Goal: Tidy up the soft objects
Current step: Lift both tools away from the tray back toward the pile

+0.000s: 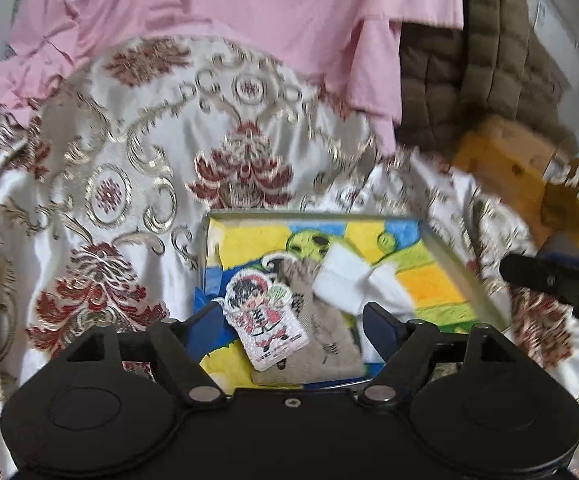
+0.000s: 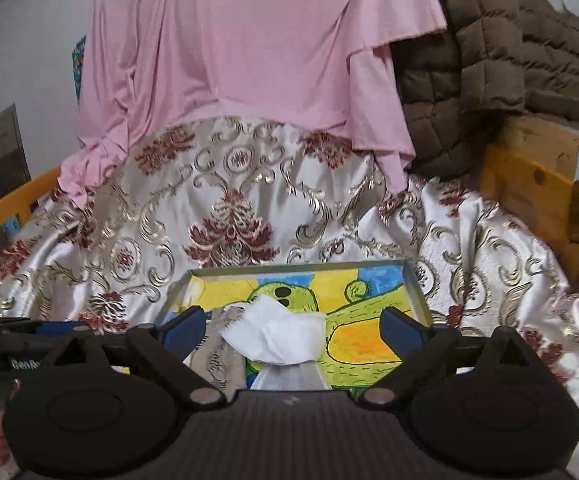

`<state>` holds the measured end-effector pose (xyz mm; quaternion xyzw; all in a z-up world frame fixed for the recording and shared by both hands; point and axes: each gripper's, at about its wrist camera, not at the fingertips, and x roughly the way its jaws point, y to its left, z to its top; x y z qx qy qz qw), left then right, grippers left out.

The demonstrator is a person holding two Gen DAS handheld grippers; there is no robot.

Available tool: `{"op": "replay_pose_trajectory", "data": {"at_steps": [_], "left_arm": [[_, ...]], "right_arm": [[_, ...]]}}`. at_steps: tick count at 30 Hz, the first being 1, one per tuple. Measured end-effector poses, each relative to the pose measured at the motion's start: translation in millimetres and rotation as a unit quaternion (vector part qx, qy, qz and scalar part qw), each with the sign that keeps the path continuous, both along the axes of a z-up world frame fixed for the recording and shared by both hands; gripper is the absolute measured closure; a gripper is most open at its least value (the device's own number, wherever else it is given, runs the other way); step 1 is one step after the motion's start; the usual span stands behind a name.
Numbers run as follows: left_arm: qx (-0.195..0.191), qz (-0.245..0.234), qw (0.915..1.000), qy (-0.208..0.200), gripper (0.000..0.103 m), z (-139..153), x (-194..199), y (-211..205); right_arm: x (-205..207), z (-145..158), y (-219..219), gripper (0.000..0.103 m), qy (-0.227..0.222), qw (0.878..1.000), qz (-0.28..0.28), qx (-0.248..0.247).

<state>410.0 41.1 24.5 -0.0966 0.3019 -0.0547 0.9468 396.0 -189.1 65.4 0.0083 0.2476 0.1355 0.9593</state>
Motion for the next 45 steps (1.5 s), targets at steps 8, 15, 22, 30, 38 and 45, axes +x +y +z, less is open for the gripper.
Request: {"op": "replay_pose_trajectory", "data": {"at_steps": [8,15,22,30,38,45], "left_arm": [[-0.027,0.010,0.9978,-0.060,0.012,42,-64,-3],[-0.044,-0.016,0.9941,-0.098,0.010,60,-124,-13],[-0.033,-0.031,0.9906,-0.129,0.005,65,-174,-22],[-0.012,-0.046,0.9874,-0.151,0.003,56,-228,-34],[-0.001,-0.052,0.9865,-0.155,0.002,36,-273,-39],[0.009,-0.053,0.9870,-0.152,0.002,18,-300,-37]], "right_arm": [[-69,34,-12,0.001,-0.047,0.999,-0.002,0.013],[-132,50,-25,0.001,-0.095,0.995,-0.023,0.011],[-189,53,-35,0.000,-0.120,0.992,-0.032,0.004],[-245,49,-39,0.000,-0.138,0.989,-0.044,-0.010],[-290,35,-31,0.000,-0.136,0.989,-0.049,-0.042],[-314,18,-23,0.000,-0.121,0.988,-0.061,-0.072]]}}
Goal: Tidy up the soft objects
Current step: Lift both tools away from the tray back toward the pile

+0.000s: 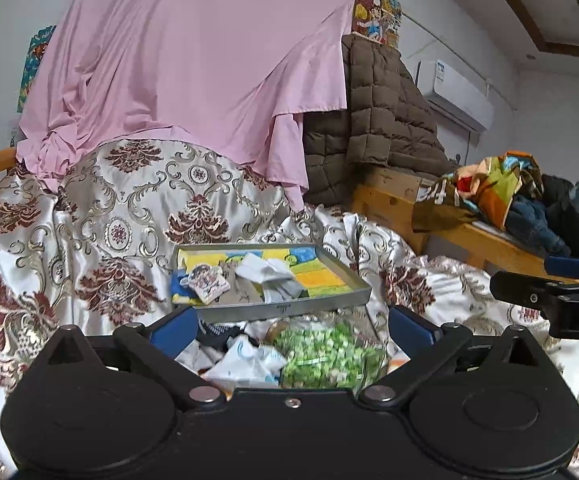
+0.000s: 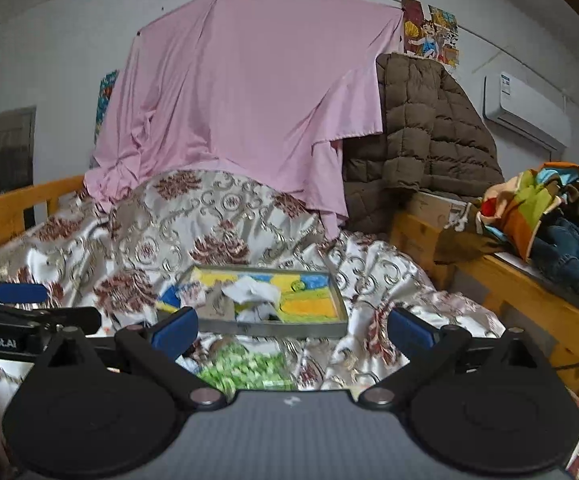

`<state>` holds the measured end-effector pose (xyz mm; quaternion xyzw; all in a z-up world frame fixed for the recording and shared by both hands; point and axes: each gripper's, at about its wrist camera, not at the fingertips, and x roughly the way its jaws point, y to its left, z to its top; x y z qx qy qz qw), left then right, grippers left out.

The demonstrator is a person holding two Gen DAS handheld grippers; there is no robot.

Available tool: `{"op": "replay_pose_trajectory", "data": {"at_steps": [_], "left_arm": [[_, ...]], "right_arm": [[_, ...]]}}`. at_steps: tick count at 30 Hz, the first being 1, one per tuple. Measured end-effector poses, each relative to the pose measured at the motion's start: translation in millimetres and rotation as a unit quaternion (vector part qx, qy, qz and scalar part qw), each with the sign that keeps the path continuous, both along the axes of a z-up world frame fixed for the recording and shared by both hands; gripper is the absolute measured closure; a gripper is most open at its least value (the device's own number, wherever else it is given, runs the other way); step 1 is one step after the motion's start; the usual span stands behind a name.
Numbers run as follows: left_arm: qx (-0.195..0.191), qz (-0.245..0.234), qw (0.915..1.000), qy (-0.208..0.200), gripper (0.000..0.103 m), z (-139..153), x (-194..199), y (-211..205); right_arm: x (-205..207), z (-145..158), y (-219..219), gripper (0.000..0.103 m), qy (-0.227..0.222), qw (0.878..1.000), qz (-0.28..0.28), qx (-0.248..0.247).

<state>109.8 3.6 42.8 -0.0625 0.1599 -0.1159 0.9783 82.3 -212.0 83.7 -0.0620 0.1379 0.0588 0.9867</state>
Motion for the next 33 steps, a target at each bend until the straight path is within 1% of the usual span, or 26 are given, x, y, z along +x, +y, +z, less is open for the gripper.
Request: {"op": "replay_pose_trajectory", "data": {"at_steps": [5,7,10,18,22,27,33], "left_arm": [[-0.003,0.004,0.9999,0.014,0.002,-13,-10,1],[-0.004,0.005,0.9998,0.021,0.002,-18,-12,2],[0.003,0.006,0.9996,0.026,0.002,-24,-14,1],[0.016,0.008,0.9987,0.047,0.002,-41,-16,0],[0.019,0.006,0.9976,0.066,0.002,-51,-13,0],[0.032,0.003,0.9960,0.084,0.002,-62,-11,-2],[0.035,0.006,0.9932,0.111,0.002,-75,-10,-2]], "right_arm": [[-8,-13,2,0.000,0.020,1.000,-0.004,-0.006],[-10,-18,3,0.000,0.025,1.000,-0.005,-0.016],[-12,-27,4,0.000,0.034,0.999,-0.010,-0.026],[-9,-49,-2,0.000,0.068,0.997,-0.015,-0.015],[-7,-61,-2,0.000,0.087,0.996,-0.012,-0.010],[-5,-74,-3,0.000,0.104,0.995,-0.009,-0.010],[1,-89,-7,0.000,0.128,0.992,-0.011,-0.002]]}}
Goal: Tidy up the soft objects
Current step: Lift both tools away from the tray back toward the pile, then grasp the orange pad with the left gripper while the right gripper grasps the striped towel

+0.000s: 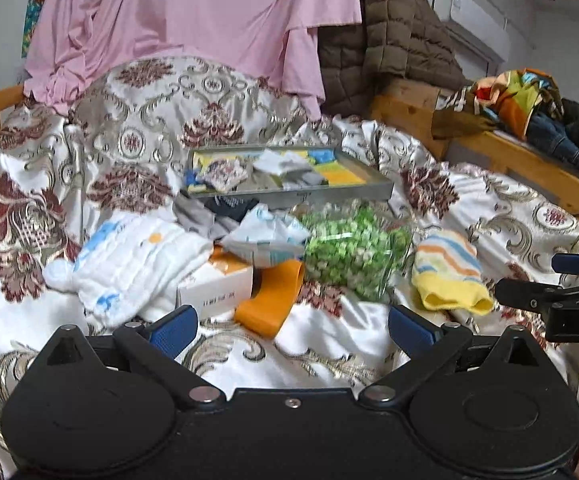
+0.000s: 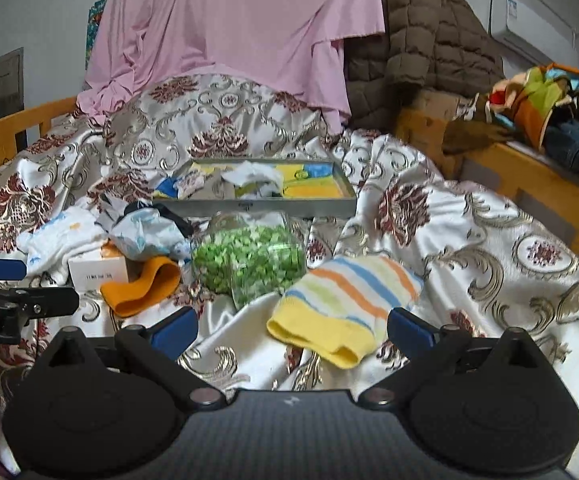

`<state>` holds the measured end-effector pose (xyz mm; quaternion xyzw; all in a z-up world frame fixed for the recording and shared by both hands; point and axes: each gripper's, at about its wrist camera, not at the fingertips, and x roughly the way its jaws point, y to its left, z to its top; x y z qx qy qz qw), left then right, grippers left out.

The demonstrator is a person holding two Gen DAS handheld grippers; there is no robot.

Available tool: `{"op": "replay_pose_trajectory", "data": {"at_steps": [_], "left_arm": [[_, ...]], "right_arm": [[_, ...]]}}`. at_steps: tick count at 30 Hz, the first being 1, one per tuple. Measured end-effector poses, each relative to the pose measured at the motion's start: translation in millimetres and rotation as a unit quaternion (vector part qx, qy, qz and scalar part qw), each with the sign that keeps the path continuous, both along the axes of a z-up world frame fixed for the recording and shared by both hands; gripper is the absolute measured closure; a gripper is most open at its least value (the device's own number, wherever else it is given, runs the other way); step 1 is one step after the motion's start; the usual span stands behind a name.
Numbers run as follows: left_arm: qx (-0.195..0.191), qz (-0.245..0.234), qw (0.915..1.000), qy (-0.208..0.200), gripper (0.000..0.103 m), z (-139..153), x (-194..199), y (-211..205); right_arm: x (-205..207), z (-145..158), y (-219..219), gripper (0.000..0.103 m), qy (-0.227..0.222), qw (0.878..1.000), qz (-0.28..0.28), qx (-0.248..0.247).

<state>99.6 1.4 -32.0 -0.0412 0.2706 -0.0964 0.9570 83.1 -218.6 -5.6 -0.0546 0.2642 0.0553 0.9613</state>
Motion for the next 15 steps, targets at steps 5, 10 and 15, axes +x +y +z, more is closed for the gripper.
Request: {"op": "replay_pose_trajectory", "data": {"at_steps": [5,10,15], "left_arm": [[0.009,-0.003,0.9998,0.017,0.002,-6,3,-2],[0.021,-0.006,0.9990,0.040,0.002,-13,11,-6],[0.024,-0.007,0.9978,0.061,0.002,-20,18,-7]], "right_arm": [[4,-9,-1,0.000,0.019,1.000,0.003,0.004],[8,-21,2,0.000,0.043,0.999,0.016,0.002],[15,-31,6,0.000,0.062,0.998,0.028,0.002]]}}
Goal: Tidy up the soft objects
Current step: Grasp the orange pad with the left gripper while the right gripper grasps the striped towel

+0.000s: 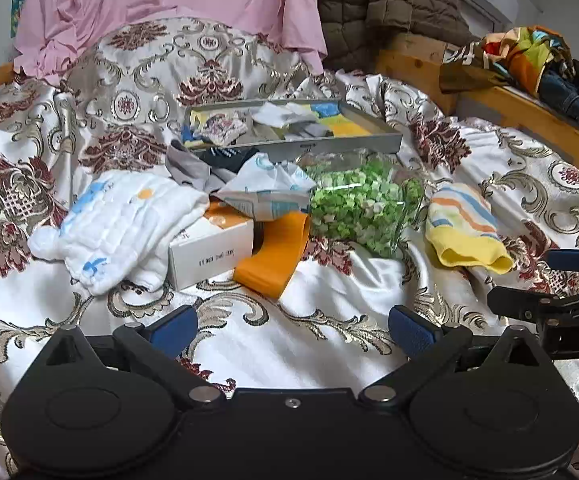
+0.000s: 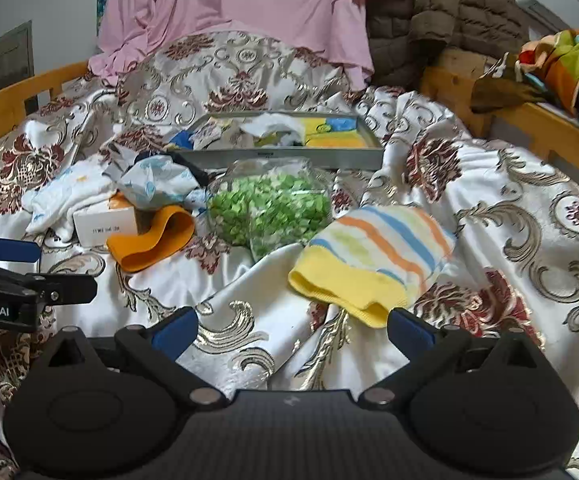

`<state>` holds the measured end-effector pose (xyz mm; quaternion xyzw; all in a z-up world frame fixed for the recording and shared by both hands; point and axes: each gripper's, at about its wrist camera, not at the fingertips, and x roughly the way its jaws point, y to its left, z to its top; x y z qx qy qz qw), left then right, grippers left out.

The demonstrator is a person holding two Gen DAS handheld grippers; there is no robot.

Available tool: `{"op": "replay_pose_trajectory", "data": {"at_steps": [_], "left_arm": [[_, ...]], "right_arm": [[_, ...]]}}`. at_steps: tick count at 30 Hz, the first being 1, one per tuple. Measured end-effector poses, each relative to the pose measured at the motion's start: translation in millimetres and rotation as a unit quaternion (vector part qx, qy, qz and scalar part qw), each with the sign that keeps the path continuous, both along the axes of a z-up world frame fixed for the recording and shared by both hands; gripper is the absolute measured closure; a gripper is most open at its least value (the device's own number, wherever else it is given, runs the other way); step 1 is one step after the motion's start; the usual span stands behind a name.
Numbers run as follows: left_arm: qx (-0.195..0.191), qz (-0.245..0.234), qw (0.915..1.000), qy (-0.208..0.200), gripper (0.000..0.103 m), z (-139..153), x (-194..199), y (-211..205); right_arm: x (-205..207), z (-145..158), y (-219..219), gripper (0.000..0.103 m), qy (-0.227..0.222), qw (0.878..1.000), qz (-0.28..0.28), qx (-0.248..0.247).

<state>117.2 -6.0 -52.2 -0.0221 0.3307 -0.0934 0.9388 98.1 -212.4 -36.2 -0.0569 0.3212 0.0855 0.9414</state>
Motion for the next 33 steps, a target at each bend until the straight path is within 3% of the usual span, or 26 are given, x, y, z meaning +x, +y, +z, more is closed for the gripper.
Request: {"op": "replay_pose_trajectory", "data": {"at_steps": [8,18,33], "left_arm": [[-0.008,0.009,0.9995,0.030,0.002,-10,22,1],[-0.046,0.040,0.9974,0.037,0.002,-19,57,3],[-0.149,0.070,0.9844,0.061,0.002,-37,99,8]], "right_arm": [[12,-10,1,0.000,0.021,1.000,0.009,0.006],[44,-12,-4,0.000,-0.007,1.000,0.004,0.030],[104,-23,-33,0.000,-0.003,0.997,-0.051,0.060]]}}
